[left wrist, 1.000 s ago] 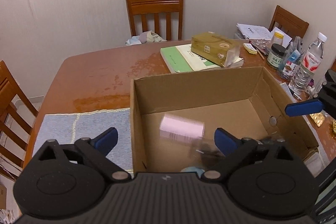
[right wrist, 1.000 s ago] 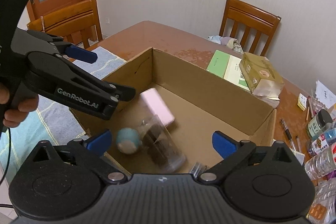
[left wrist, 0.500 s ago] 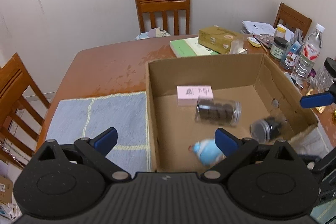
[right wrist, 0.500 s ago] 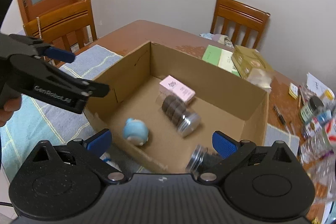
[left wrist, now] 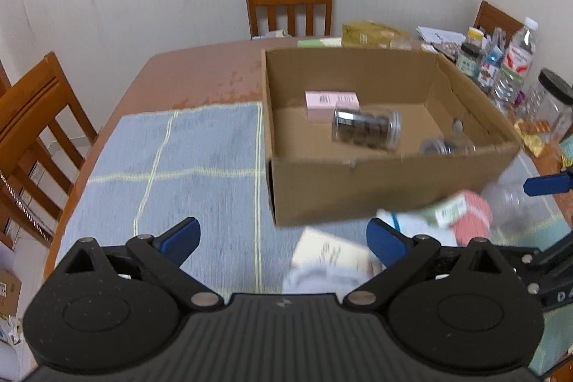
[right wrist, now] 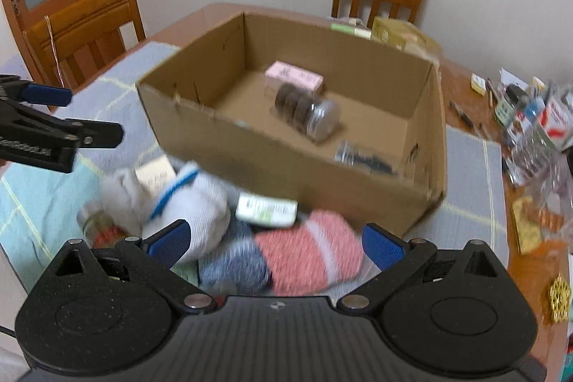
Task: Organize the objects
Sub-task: 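Return both grippers to the remaining objects on the towel, then grasp the gold capsule bottle with the left gripper while the right gripper grasps the grey toy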
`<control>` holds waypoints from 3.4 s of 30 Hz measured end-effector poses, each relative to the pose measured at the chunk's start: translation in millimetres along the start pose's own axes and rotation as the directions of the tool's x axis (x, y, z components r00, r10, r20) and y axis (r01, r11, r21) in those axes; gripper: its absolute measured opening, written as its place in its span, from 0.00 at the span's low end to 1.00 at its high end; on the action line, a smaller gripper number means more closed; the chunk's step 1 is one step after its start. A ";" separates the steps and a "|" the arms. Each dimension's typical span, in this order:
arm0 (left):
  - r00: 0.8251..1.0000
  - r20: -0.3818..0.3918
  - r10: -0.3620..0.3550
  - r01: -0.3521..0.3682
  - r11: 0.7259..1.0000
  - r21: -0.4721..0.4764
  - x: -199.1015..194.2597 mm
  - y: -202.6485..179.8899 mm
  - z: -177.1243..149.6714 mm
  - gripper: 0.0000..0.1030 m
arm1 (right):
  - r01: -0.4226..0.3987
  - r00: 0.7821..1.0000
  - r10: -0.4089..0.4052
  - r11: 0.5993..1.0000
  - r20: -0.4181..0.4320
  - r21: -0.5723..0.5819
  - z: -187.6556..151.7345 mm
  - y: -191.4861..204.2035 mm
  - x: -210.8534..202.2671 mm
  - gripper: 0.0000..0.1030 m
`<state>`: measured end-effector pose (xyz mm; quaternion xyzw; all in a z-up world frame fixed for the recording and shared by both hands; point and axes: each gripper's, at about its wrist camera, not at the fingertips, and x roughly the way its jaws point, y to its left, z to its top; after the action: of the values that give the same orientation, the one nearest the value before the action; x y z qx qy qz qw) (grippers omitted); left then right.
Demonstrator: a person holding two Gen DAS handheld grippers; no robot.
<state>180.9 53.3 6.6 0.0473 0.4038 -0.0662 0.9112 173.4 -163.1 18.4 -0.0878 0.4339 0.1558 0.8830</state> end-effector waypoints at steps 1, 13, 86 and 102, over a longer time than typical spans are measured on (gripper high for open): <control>1.000 -0.008 -0.005 0.005 1.000 0.002 -0.8 -0.1 -4.8 0.96 | 0.011 1.000 -0.011 1.000 -0.006 -0.001 -4.2 2.4 0.5 1.00; 0.997 -0.072 -0.025 0.027 0.999 0.039 -6.2 -14.0 -43.8 0.96 | 0.066 0.997 -0.064 0.997 -0.048 0.041 -40.4 10.5 2.1 1.00; 0.997 -0.067 -0.049 0.051 0.998 0.030 33.9 -34.5 -96.5 0.99 | 0.121 0.990 -0.107 0.976 -0.088 0.179 -125.1 11.2 14.9 1.00; 0.995 -0.070 -0.069 0.071 0.997 0.027 34.1 -30.4 -89.4 0.91 | 0.143 0.988 -0.127 0.968 -0.085 0.208 -101.2 10.1 35.3 1.00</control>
<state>133.5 33.0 -79.6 0.0485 0.4355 -0.1025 0.8930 115.4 -176.0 -71.4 -0.0273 0.4723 0.0447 0.8799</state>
